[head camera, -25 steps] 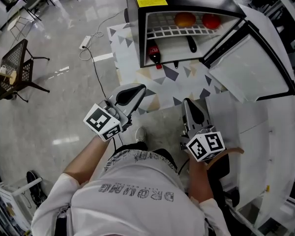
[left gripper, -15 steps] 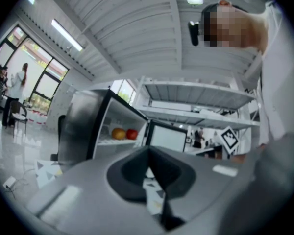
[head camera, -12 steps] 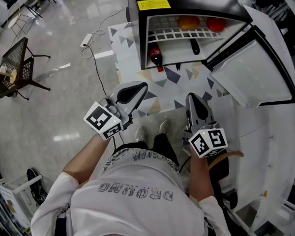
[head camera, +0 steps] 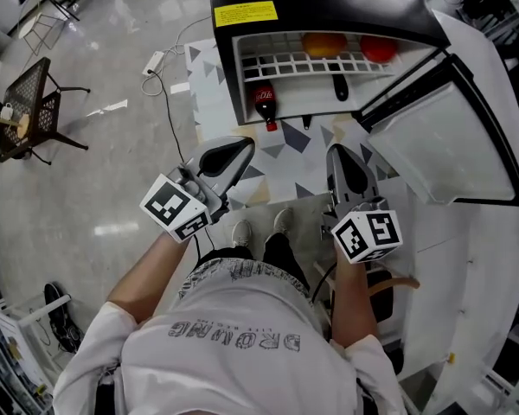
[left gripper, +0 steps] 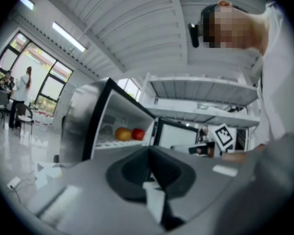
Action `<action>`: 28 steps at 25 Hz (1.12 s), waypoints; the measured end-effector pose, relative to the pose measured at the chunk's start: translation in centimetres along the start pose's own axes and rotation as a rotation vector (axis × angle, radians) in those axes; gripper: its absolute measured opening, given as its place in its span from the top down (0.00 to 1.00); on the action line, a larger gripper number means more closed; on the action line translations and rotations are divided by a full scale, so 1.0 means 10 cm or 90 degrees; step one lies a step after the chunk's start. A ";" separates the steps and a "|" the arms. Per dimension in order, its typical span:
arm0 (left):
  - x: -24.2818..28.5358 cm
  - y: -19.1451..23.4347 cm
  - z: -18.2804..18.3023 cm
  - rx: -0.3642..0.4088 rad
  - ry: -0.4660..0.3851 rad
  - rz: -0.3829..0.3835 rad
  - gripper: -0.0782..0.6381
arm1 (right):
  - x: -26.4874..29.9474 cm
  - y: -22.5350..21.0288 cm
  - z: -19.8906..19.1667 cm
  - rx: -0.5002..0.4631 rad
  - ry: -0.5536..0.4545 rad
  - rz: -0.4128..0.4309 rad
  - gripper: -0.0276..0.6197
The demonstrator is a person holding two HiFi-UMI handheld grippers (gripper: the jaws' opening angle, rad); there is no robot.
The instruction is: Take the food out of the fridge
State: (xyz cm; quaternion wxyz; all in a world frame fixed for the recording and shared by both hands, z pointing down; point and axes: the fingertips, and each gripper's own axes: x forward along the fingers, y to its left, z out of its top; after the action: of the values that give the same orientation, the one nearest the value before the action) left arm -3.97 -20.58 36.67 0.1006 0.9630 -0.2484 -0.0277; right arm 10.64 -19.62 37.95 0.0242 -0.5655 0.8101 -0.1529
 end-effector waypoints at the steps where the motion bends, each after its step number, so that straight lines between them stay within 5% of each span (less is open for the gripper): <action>1: 0.05 0.00 0.00 0.000 0.001 0.004 0.88 | 0.03 -0.05 0.01 0.000 0.001 0.003 0.96; 15: 0.88 0.05 0.05 0.016 0.003 0.028 0.88 | 0.40 -0.84 0.36 -0.031 -0.010 0.009 0.96; 28: 1.25 0.09 0.08 0.027 0.010 0.039 0.88 | 0.76 -1.38 0.77 -0.066 -0.066 -0.051 0.92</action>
State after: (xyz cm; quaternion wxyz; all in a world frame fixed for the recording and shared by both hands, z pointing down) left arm 6.44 -27.51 36.05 0.0833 0.9571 -0.2773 -0.0115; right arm 22.13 -32.62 35.47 0.0310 -0.6052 0.7912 -0.0819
